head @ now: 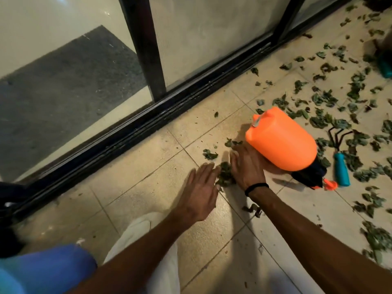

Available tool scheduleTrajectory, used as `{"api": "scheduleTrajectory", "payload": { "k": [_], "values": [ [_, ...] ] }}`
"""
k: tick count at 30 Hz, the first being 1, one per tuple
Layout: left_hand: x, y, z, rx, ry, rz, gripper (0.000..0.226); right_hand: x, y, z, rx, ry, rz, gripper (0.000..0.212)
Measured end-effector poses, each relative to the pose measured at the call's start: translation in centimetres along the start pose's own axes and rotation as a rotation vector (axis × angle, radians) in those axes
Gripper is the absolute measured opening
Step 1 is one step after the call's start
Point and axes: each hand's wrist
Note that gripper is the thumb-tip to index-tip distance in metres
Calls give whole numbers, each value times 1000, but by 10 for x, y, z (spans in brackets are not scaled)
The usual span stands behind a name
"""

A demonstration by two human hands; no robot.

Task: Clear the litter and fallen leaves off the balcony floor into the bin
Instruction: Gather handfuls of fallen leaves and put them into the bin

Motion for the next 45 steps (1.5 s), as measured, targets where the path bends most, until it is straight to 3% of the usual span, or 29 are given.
{"api": "scheduleTrajectory", "payload": {
  "k": [6, 13, 19, 22, 26, 28, 31, 33, 35, 37, 40, 45],
  "values": [
    [22, -3, -44, -114, -223, 49, 57, -4, 29, -46, 183, -121, 153, 42],
    [45, -27, -139, -111, -157, 16, 59, 9, 37, -29, 245, -455, 125, 43],
    [40, -24, -210, 89, 23, -213, 63, -13, 15, -25, 142, -513, 107, 32],
    [33, -9, -207, 161, 66, -303, 69, -23, -25, -26, -232, -508, 48, 29],
    [8, 8, -157, 155, 251, -275, 67, -35, -80, -36, -663, -254, 122, 37],
    [-8, 11, -137, 6, 241, -77, 64, -51, -97, -36, -705, -20, 91, 50],
    [-49, 4, -130, -150, -57, 363, 67, -83, -111, -28, -364, 363, -69, 84],
    [-82, 1, -131, -67, -252, 618, 71, -98, -119, -20, -94, 506, -195, 102],
    [-110, 2, -133, 13, -387, 768, 77, -102, -125, -17, 53, 533, -304, 112],
    [-128, 2, -133, -1, -459, 878, 80, -99, -130, -21, 80, 512, -341, 115],
    [-131, -13, -146, -121, -457, 986, 67, -79, -130, -37, -6, 525, -454, 106],
    [-77, -59, -198, -188, -459, 875, 74, -29, -91, -76, -35, 694, -789, 105]
  ]
}}
Point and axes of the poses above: each hand's wrist, its own z-axis away from the middle knuckle, its own y-axis out of the palm, x = y × z, and after that the axes turned 7 degrees about -x, right-handed
